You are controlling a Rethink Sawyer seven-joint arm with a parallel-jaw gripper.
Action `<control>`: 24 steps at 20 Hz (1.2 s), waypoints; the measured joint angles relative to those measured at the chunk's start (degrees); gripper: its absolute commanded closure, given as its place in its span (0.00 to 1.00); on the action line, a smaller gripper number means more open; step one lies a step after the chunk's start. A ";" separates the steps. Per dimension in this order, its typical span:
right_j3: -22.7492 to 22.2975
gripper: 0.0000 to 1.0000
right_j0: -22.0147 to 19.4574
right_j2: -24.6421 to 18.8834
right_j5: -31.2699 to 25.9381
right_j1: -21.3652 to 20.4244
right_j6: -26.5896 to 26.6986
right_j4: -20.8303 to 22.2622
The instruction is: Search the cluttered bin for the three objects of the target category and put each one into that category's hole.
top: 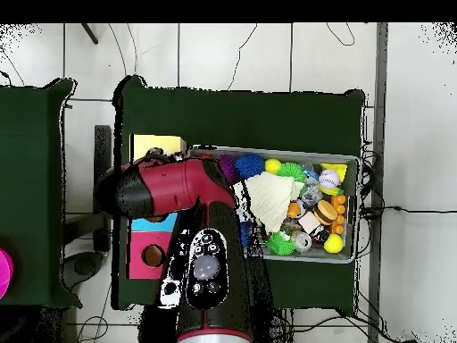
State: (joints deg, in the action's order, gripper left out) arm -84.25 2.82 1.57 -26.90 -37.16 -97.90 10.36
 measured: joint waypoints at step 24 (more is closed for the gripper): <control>1.07 1.00 1.67 0.93 6.89 3.02 0.00 -2.96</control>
State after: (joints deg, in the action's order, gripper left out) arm -83.18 4.49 2.50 -20.01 -34.14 -97.90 7.40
